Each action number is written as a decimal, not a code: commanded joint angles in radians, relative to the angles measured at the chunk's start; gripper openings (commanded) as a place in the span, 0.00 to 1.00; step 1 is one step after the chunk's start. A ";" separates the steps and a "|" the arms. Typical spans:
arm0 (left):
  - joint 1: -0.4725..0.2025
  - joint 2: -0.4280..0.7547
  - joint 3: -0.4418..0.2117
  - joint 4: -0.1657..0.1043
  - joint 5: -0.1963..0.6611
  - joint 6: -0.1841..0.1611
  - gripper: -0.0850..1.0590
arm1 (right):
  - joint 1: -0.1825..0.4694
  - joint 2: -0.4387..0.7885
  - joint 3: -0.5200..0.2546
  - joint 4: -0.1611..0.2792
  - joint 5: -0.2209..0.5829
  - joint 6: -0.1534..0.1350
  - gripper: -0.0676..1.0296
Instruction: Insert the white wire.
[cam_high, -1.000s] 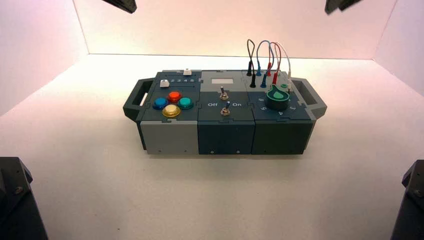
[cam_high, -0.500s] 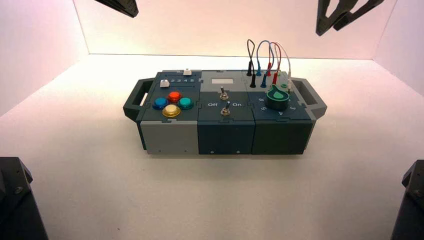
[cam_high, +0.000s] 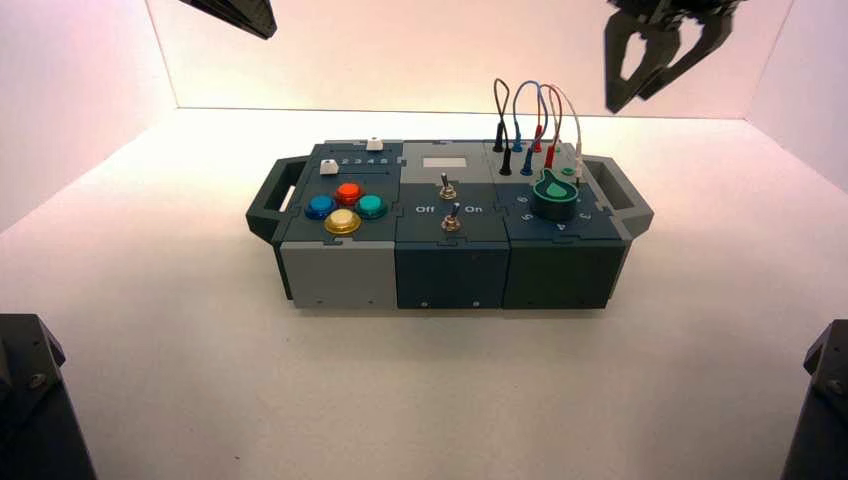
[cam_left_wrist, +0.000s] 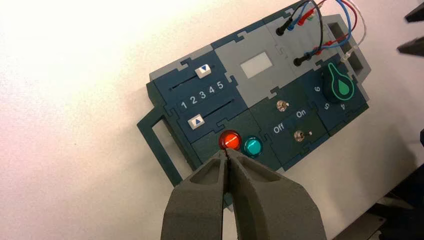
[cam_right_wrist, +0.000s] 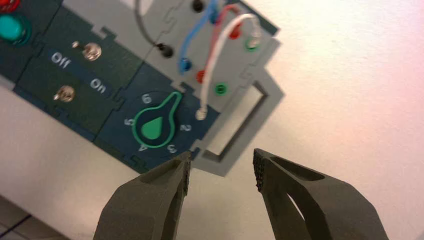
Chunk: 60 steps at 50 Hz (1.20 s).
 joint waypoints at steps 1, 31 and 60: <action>0.002 -0.005 -0.012 -0.005 -0.005 0.005 0.05 | 0.021 0.017 -0.023 0.002 -0.006 -0.005 0.66; 0.002 0.000 -0.009 -0.002 -0.005 0.005 0.05 | 0.028 0.140 -0.095 -0.008 -0.011 -0.008 0.66; 0.009 0.002 -0.009 -0.002 -0.005 0.005 0.05 | 0.048 0.235 -0.114 -0.026 -0.031 -0.006 0.63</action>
